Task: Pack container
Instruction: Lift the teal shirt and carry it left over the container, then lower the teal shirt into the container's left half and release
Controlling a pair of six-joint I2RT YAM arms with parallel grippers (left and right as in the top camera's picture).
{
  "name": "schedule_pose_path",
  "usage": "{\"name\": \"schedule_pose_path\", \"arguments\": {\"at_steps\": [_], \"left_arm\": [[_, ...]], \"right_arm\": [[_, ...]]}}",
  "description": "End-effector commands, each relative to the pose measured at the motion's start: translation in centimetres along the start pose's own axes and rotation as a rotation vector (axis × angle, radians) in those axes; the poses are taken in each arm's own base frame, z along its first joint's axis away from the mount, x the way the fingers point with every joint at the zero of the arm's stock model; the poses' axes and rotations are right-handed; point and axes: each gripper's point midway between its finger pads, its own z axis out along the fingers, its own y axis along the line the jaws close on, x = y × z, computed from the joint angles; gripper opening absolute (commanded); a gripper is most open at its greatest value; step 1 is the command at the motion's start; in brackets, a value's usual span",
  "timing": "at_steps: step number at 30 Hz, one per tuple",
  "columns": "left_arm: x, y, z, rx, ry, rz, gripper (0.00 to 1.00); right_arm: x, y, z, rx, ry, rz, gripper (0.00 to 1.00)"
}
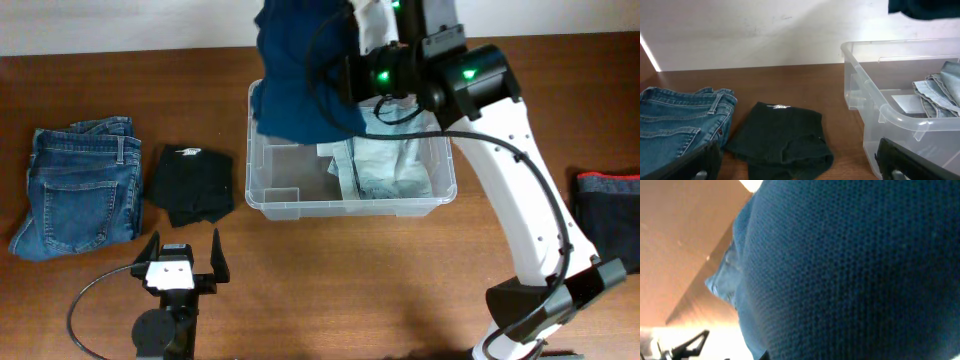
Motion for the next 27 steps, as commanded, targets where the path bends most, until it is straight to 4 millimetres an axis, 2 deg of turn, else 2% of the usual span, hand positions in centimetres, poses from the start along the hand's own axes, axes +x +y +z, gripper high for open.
{"name": "schedule_pose_path", "arguments": {"at_steps": [1, 5, 11, 15, 23, 27], "left_arm": [[0.1, -0.1, 0.0, 0.01, -0.003, 0.015, 0.99], [0.1, -0.1, 0.0, 0.01, -0.003, 0.015, 0.99], [0.1, -0.1, 0.0, 0.01, -0.003, 0.015, 0.99], [0.1, -0.1, 0.0, 0.01, -0.003, 0.015, 0.99], [0.1, -0.1, 0.0, 0.01, -0.003, 0.015, 0.99], [0.1, -0.1, 0.0, 0.01, -0.003, 0.015, 0.99]], "right_arm": [[-0.1, 0.9, 0.2, -0.058, 0.007, -0.093, 0.04], [1.2, 1.8, 1.1, -0.134, 0.058, -0.096, 0.04], [2.8, 2.2, 3.3, -0.151, 0.121, -0.087, 0.04], [4.0, 2.5, 4.0, -0.157, 0.169, -0.072, 0.04], [6.5, 0.9, 6.4, -0.144, 0.262, -0.015, 0.04], [7.2, 0.2, 7.4, -0.143, 0.271, -0.01, 0.04]]}}
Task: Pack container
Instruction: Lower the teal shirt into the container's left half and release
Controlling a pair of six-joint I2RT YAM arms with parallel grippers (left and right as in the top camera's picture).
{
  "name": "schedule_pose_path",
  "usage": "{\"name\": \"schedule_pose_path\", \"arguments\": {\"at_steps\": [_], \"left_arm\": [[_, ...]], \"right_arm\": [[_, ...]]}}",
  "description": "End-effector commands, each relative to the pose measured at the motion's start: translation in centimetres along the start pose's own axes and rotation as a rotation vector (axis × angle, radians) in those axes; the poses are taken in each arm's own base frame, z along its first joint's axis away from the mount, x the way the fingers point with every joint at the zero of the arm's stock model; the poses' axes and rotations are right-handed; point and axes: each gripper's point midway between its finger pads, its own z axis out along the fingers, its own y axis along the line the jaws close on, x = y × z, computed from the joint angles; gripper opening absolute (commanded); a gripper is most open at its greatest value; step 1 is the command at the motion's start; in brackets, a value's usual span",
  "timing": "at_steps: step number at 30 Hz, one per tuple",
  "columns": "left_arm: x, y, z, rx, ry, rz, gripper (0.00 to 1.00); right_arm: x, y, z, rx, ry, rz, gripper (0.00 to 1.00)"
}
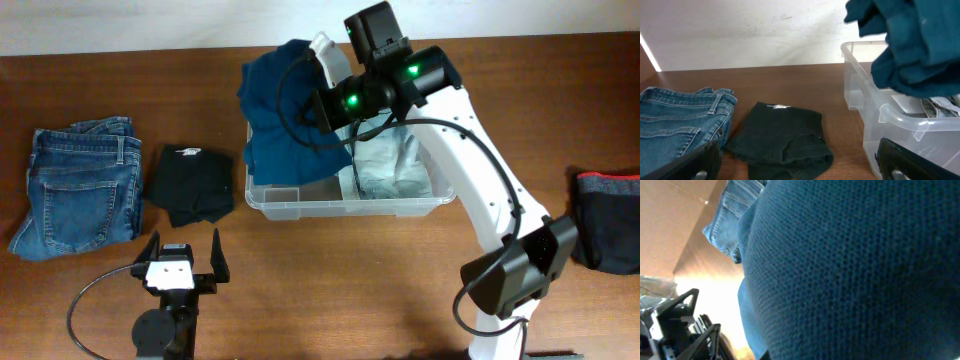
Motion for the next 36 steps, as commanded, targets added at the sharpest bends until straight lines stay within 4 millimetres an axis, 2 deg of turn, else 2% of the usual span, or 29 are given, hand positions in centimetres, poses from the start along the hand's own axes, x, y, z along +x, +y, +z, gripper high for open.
{"name": "schedule_pose_path", "arguments": {"at_steps": [1, 11, 16, 22, 31, 36], "left_arm": [[0.1, -0.1, 0.0, 0.009, -0.003, 0.015, 0.99], [0.1, -0.1, 0.0, 0.009, -0.003, 0.015, 0.99], [0.1, -0.1, 0.0, 0.01, -0.003, 0.015, 0.99], [0.1, -0.1, 0.0, 0.009, -0.003, 0.015, 0.99], [0.1, -0.1, 0.0, 0.009, -0.003, 0.015, 0.99], [0.1, -0.1, 0.0, 0.01, -0.003, 0.015, 1.0]], "right_arm": [[0.3, 0.2, 1.0, -0.038, 0.005, -0.021, 0.04], [2.5, -2.0, 4.0, -0.036, 0.038, 0.003, 0.04], [4.3, -3.7, 6.2, -0.035, 0.053, 0.014, 0.04], [6.0, -4.8, 7.6, -0.032, 0.075, 0.03, 0.04], [6.2, -4.5, 7.6, -0.048, 0.082, 0.039, 0.04], [3.2, -1.5, 5.6, -0.177, 0.0, 0.015, 0.04]]}}
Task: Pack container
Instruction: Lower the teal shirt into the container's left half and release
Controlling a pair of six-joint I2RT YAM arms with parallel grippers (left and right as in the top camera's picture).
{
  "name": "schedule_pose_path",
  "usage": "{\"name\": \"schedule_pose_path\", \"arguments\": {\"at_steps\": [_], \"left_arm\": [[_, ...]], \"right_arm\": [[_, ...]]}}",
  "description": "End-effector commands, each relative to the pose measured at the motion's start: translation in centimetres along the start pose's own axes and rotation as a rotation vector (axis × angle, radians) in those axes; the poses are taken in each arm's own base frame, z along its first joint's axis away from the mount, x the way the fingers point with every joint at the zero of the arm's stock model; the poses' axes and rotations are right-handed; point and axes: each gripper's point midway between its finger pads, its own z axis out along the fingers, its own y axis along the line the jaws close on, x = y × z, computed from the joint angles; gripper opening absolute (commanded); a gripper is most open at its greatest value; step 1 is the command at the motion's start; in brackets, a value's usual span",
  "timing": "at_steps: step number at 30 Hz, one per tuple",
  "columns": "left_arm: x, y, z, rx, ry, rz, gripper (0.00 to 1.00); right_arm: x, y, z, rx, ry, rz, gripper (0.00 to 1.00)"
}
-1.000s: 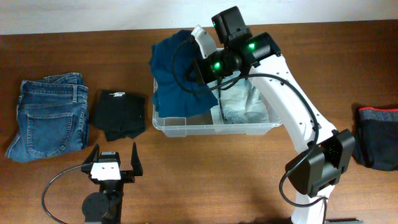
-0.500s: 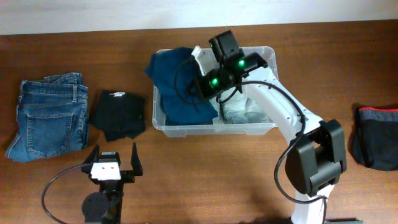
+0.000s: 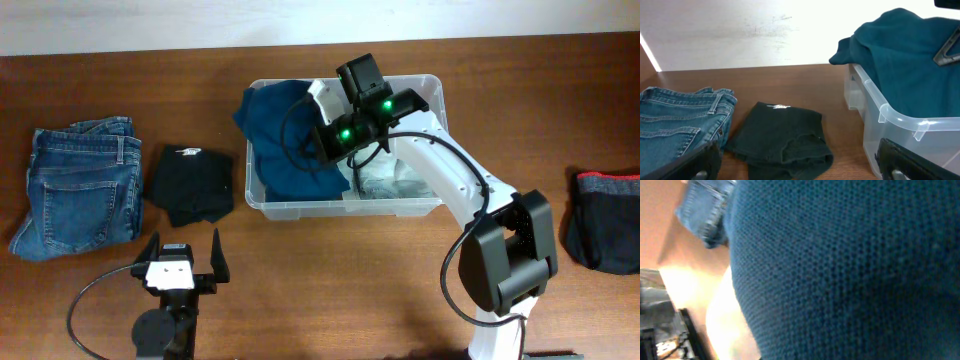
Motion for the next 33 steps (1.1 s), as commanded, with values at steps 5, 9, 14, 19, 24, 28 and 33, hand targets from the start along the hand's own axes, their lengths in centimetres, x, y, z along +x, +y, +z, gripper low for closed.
{"name": "schedule_pose_path", "arguments": {"at_steps": [5, 9, 14, 19, 24, 28, 33], "left_arm": [[0.1, -0.1, 0.0, 0.01, -0.003, 0.015, 0.99], [0.1, -0.1, 0.0, 0.01, -0.003, 0.015, 0.99], [0.1, -0.1, 0.0, 0.01, -0.003, 0.015, 1.0], [0.1, -0.1, 0.0, 0.01, -0.003, 0.015, 0.99], [0.1, -0.1, 0.0, 0.01, -0.003, 0.015, 0.99], [0.1, -0.1, 0.0, 0.01, -0.003, 0.015, 0.99], [0.1, -0.1, 0.0, 0.01, -0.003, 0.015, 0.99]], "right_arm": [[-3.1, 2.8, -3.3, -0.052, -0.094, 0.033, 0.04], [-2.3, 2.0, -3.3, -0.014, -0.069, 0.062, 0.04], [-1.3, 1.7, -3.1, 0.001, -0.029, 0.093, 0.04], [-0.5, 1.1, -2.6, 0.014, -0.012, 0.106, 0.04], [0.0, 0.4, -1.6, 0.012, -0.012, 0.104, 0.04], [0.9, -0.3, -0.8, 0.015, -0.001, 0.113, 0.04], [2.1, -2.4, -0.3, 0.096, 0.016, 0.136, 0.04]]}}
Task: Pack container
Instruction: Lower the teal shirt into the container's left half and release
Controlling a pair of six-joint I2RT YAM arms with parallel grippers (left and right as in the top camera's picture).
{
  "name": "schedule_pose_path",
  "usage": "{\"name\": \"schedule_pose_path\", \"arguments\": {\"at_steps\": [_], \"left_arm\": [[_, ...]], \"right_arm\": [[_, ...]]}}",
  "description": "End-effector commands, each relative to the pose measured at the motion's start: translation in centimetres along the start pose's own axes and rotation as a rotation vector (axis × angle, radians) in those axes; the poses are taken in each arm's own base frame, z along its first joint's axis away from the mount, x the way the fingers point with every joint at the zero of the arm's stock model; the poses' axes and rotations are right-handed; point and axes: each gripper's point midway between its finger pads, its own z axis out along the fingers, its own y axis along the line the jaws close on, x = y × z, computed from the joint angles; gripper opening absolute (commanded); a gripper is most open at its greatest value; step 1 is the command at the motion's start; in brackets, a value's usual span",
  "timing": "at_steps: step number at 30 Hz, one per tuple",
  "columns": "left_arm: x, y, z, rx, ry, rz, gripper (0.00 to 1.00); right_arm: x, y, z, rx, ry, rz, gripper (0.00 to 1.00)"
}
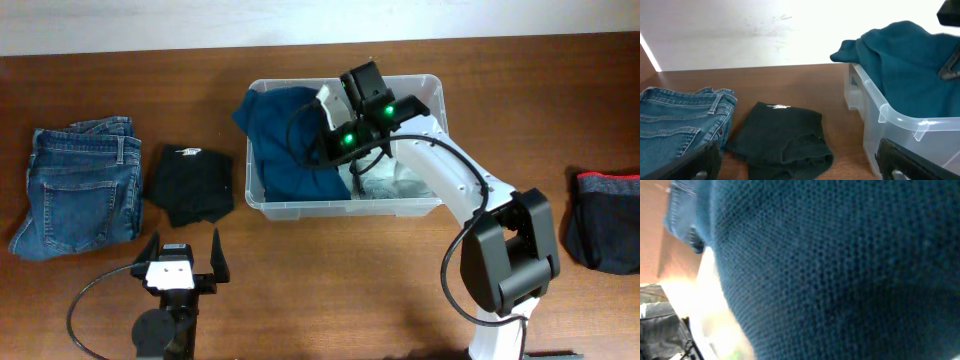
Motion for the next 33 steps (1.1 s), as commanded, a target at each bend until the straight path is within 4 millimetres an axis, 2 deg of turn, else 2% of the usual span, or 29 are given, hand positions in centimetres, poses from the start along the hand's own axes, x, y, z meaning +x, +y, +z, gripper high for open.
{"name": "schedule_pose_path", "arguments": {"at_steps": [1, 12, 19, 20, 21, 23, 24, 26, 30, 33], "left_arm": [[0.1, -0.1, 0.0, 0.01, -0.003, 0.015, 0.99], [0.1, -0.1, 0.0, 0.009, -0.003, 0.015, 1.0], [0.1, -0.1, 0.0, 0.01, -0.003, 0.015, 0.99], [0.1, -0.1, 0.0, 0.009, -0.003, 0.015, 0.99], [0.1, -0.1, 0.0, 0.009, -0.003, 0.015, 0.99], [0.1, -0.1, 0.0, 0.01, -0.003, 0.015, 0.99], [0.1, -0.1, 0.0, 0.009, -0.003, 0.015, 0.99], [0.1, -0.1, 0.0, 0.009, -0.003, 0.015, 1.0], [0.1, -0.1, 0.0, 0.009, -0.003, 0.015, 0.99], [0.1, -0.1, 0.0, 0.009, -0.003, 0.015, 0.99]], "right_arm": [[0.2, -0.4, -0.8, 0.042, -0.019, -0.01, 0.04], [1.4, -2.2, 1.3, 0.047, -0.036, -0.022, 0.04], [1.3, -5.2, 0.9, 0.221, -0.051, -0.012, 0.06], [1.2, -5.6, 0.8, 0.245, -0.056, -0.012, 0.19], [1.0, -5.9, 0.7, 0.268, -0.066, -0.015, 0.45], [0.7, -5.9, 0.7, 0.266, -0.075, -0.023, 0.56], [0.5, -5.8, 0.7, 0.264, -0.082, -0.027, 0.67], [0.2, -5.8, 0.7, 0.262, -0.094, -0.033, 0.82], [-1.3, -5.0, -0.1, 0.257, -0.131, -0.061, 0.86], [-3.6, -3.3, -2.0, 0.25, -0.186, -0.114, 0.85]]}}
